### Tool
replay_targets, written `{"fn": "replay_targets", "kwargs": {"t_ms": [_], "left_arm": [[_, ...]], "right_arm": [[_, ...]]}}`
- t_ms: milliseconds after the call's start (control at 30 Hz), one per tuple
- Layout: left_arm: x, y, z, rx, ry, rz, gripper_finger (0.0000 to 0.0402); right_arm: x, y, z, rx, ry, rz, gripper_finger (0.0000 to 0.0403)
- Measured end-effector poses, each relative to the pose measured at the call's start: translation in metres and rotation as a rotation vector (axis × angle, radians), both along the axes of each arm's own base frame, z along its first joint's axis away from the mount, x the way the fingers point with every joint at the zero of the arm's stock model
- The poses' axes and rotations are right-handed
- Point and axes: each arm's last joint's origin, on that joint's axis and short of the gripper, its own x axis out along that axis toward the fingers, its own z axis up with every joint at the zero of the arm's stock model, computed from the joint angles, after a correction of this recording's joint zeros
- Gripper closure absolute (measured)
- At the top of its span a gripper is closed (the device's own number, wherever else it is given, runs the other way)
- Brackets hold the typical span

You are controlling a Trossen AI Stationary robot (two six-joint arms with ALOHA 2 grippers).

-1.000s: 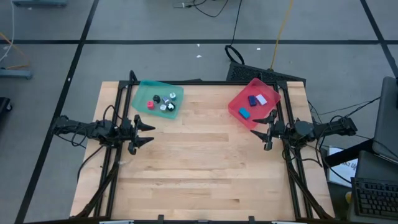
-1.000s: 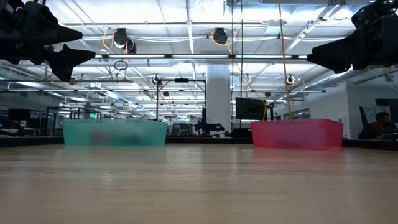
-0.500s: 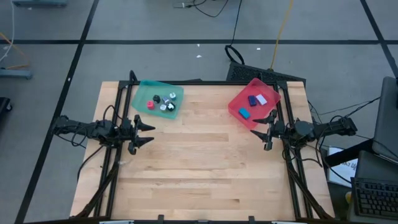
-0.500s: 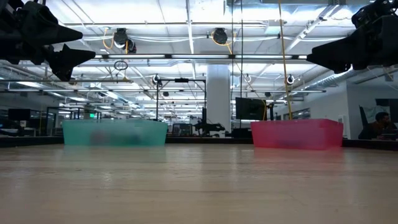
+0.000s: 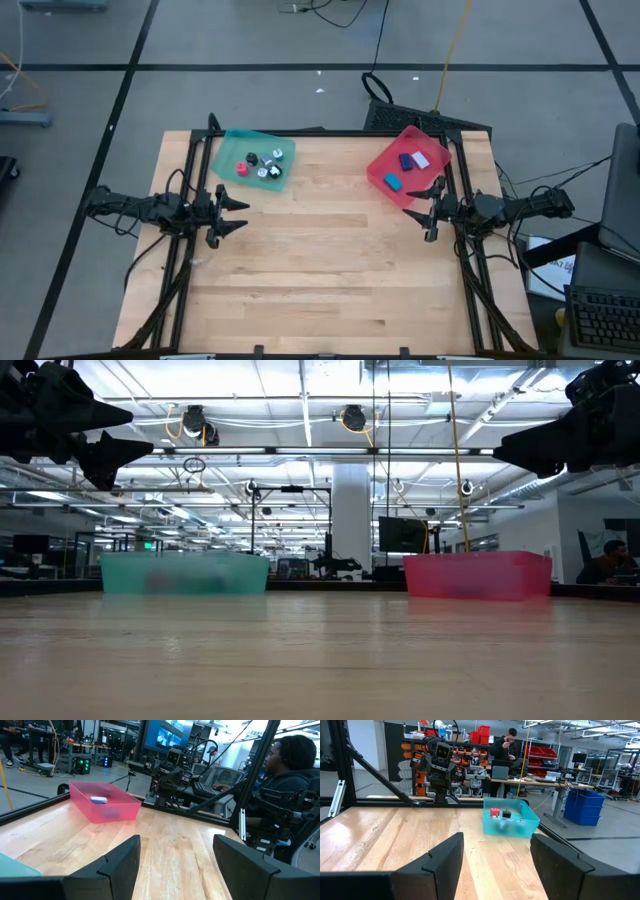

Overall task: Pick & Place Office items
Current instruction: Return to Home Position

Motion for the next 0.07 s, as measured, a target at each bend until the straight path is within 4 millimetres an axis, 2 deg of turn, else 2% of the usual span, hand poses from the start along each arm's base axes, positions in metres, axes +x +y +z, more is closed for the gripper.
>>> {"fn": "replay_targets", "kwargs": {"t_ms": [67], "left_arm": [[0.0, 0.0, 0.0, 0.0, 0.0, 0.0, 0.0148]], "right_arm": [[0.0, 0.0, 0.0, 0.0, 0.0, 0.0, 0.0181]]}}
